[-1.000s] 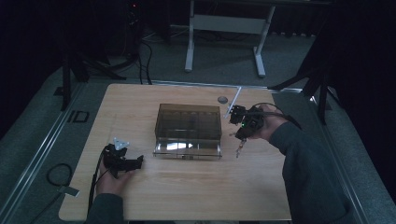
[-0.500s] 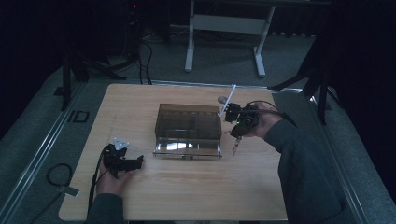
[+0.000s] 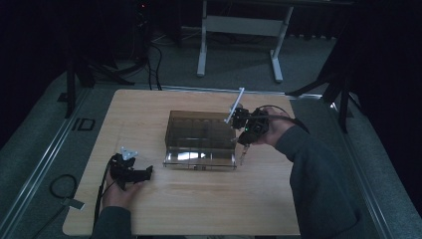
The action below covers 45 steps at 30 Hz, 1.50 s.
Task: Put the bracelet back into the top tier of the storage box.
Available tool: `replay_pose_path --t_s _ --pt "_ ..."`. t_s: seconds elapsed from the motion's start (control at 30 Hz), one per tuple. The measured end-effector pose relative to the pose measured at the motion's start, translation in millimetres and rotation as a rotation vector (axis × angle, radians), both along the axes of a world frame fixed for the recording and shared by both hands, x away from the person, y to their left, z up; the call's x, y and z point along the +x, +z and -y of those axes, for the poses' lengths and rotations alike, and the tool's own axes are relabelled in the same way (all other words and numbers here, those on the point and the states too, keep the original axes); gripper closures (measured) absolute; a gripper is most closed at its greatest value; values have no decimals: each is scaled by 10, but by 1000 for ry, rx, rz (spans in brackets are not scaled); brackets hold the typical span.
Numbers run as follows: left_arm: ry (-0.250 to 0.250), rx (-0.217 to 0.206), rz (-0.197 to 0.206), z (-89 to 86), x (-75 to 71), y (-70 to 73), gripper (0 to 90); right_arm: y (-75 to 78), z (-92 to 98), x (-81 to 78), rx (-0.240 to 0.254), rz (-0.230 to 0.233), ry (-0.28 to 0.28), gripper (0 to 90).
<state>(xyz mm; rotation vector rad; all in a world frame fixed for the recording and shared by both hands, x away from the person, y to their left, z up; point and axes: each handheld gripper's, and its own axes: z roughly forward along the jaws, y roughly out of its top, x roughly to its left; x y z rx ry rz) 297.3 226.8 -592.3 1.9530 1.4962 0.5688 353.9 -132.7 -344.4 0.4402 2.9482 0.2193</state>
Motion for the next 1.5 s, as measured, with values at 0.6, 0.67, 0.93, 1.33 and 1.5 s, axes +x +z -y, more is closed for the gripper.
replay_pose_path --t_s 0.6,0.67,0.93,1.33,1.5 --pt "-1 2 -1 -1 0 1 23 83 -138 -8 24 15 29 847" --pt "-2 2 -1 -1 0 1 23 86 -159 -6 25 15 30 848" --pt "-2 2 -1 -1 0 1 23 58 -284 -4 21 9 52 848" --pt "-1 0 0 0 0 0 23 -123 -366 81 -8 -8 45 847" --pt "-1 2 0 -1 0 0 23 -209 -360 101 -16 -14 32 846"
